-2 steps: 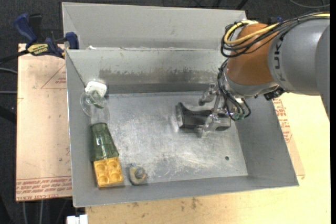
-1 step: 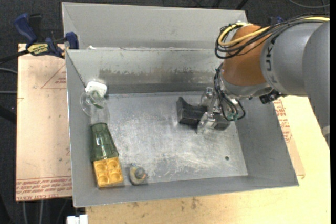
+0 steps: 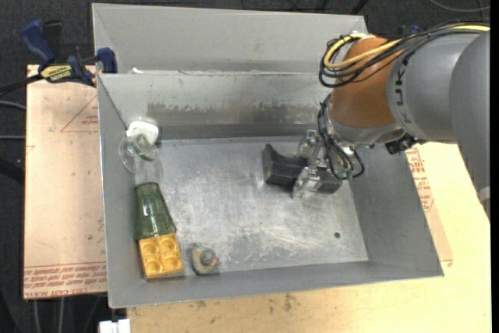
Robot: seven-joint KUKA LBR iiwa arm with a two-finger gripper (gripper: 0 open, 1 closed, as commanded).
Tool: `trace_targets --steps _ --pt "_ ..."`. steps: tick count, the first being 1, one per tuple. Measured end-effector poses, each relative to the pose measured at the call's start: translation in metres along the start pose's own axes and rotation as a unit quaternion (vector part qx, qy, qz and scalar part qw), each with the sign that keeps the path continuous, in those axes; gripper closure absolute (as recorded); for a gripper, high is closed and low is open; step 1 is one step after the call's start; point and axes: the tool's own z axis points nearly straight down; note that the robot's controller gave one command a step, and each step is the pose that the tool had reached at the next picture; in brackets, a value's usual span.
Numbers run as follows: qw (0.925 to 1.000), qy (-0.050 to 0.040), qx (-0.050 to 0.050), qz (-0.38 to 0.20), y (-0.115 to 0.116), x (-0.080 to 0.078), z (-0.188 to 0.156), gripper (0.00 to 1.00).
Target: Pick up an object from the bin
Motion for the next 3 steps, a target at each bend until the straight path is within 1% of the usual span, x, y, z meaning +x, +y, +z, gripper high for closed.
trace_targets --steps 2,3 --pt "1.0 0.0022 0.0 0.0 0.0 0.003 -0.008 1.0" --pt "1.0 0.0029 0.0 0.0 0.0 0.004 -0.026 1.0"
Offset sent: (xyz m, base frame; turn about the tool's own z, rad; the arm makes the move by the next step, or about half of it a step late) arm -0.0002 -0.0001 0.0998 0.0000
